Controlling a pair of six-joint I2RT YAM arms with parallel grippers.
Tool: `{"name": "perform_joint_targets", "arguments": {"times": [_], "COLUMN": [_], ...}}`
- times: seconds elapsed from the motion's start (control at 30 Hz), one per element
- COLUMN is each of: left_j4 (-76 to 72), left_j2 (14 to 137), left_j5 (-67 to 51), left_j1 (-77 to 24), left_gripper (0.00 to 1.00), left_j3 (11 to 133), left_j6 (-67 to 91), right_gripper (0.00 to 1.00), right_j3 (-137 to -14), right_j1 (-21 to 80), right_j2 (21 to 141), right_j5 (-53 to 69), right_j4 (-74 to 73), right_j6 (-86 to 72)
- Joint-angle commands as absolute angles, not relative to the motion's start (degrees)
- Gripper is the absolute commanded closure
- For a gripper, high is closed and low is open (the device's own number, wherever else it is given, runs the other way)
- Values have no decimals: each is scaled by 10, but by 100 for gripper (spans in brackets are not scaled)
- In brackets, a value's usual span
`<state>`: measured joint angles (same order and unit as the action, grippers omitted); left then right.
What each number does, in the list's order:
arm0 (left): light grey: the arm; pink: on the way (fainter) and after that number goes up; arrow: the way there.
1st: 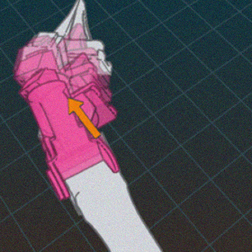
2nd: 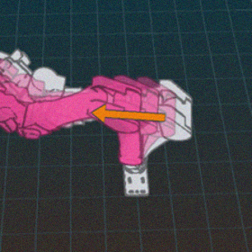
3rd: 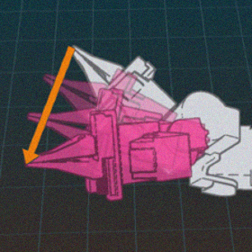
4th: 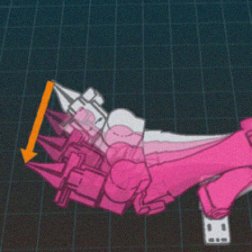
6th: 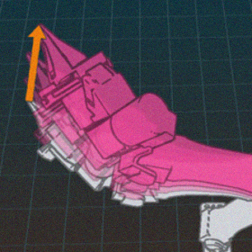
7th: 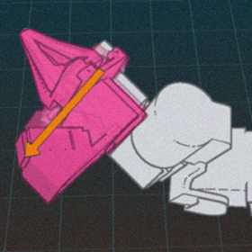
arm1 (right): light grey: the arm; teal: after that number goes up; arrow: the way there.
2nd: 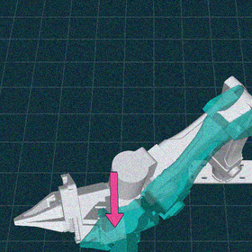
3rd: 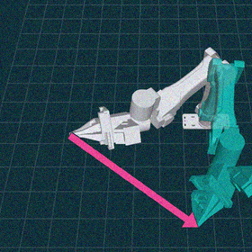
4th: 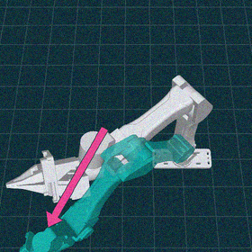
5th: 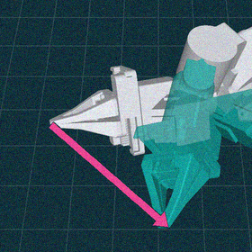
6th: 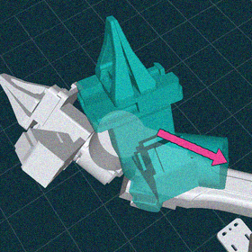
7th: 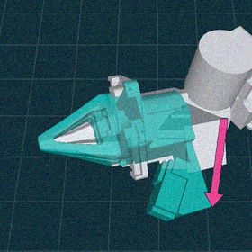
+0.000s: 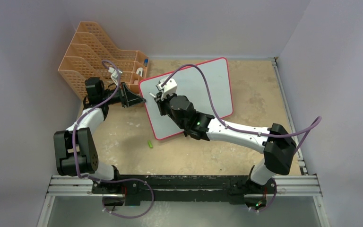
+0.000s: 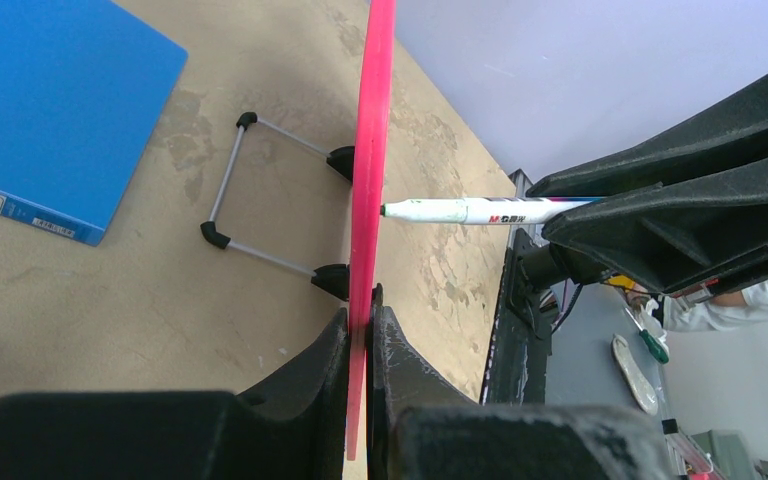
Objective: Write a sentence on the whiteboard
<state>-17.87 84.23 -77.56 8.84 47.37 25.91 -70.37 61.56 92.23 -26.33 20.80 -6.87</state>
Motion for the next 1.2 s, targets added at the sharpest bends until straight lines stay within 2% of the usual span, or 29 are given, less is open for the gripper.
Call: {"name": "perform_joint_targets", "arguments": {"times": [0.0,1.17], "left_j4": [-190,-192], "left_j2": [842,841], "left_j5": [-785,-786], "left_j1": [81,81], "left_gripper": [100,100], "left_j3": [491,490], "left_j6": [253,253], "right_gripper": [100,100], "right_j3": [-724,-711], "right_j1": [617,616], "right_j2": [916,898], "right_j5": [-289,-340], "right_j4": [204,196], "right_j6": [-71,-72]}}
